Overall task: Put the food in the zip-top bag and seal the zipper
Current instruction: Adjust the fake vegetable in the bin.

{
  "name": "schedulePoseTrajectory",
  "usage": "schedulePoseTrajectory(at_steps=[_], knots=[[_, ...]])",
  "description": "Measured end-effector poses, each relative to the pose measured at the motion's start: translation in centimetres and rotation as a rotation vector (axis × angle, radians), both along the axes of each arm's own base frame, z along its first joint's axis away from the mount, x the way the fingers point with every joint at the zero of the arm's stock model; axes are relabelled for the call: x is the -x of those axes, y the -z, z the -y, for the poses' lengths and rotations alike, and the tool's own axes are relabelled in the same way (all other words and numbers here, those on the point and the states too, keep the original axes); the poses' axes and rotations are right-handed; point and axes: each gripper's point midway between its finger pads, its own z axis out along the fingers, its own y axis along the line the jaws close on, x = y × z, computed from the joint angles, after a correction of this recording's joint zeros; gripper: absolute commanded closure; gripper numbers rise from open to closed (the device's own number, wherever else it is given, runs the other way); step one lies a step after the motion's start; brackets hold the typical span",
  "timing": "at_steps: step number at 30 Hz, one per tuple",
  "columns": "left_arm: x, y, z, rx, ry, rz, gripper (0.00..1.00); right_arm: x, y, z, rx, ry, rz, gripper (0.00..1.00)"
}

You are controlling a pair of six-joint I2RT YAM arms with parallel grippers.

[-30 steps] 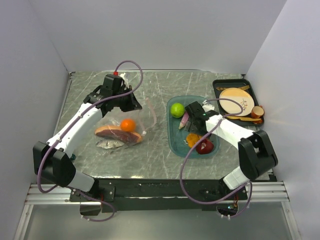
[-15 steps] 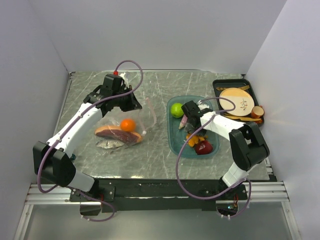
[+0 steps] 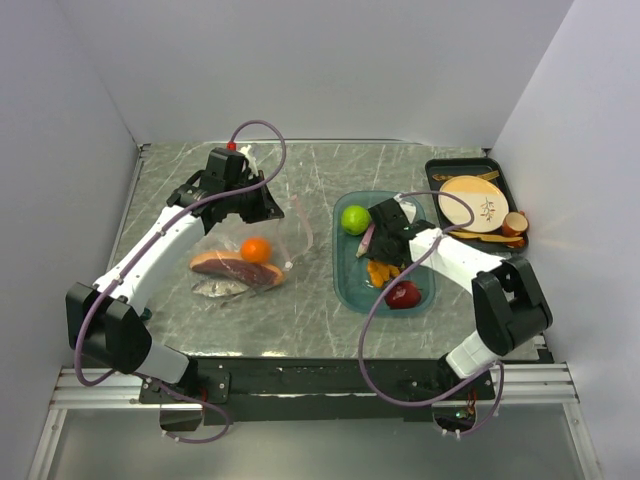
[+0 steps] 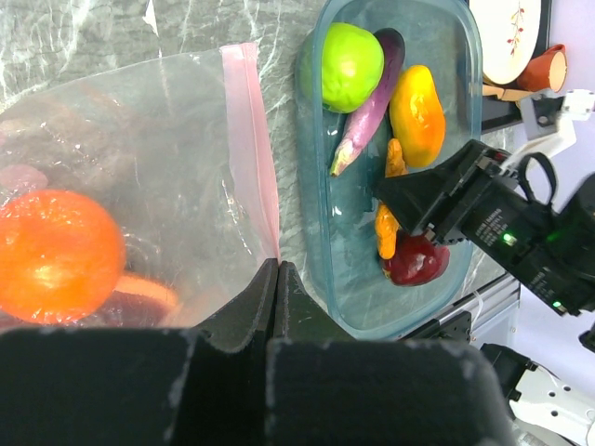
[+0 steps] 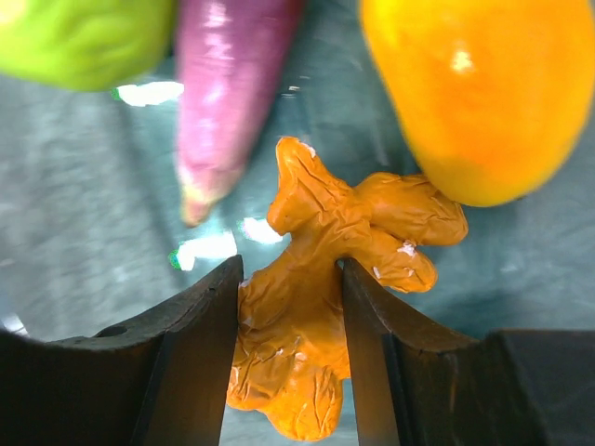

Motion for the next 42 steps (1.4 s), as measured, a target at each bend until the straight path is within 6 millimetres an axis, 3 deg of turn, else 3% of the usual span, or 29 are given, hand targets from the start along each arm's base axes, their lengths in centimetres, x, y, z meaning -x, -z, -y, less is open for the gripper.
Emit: schedulePoseTrajectory(at_steps=[9,16,18,21,26,33,38,42], knots=[[0.0,0.0,0.0,0.0,0.001,0.0,0.99,-0.5,-3.0,-2.1,-0.129,-0.061,0.095,0.74],[0.0,0.0,0.0,0.001,0.001,0.0,0.99,-0.7,-7.6,-4.4,-0.305,-0.14,0.25,0.71],[0.0,0.0,0.0,0.002,0.002,0.0,0.99,-0.7,-8.0,-5.2,-0.353,-0.159,0.268,0.7],[0.0,0.0,0.1,0.002,0.003,0.0,0.99,-1.2,-6.6,-5.8,-0.368,-0.167,0.231,0.68],[0.0,-0.1,0.1,0.004,0.003,0.003,0.99,-1.3,-1.8,-6.1,-0.322,-0.182,0.118,0.61],[0.2,0.0,-0.1,0.002,0.0,0.003,0.99,-2.1,-2.4,-6.2,-0.281,-0.223,0.146,0.5],[0.1,-0.1,0.0,0.005,0.0,0.01,0.99,-2.0,-2.3,-6.1,-0.275,-0.229,0.141,0.59],[0.0,-0.1,0.0,0.005,0.0,0.012,0.99,-1.6,-2.4,-6.5,-0.347,-0.222,0.173,0.59]])
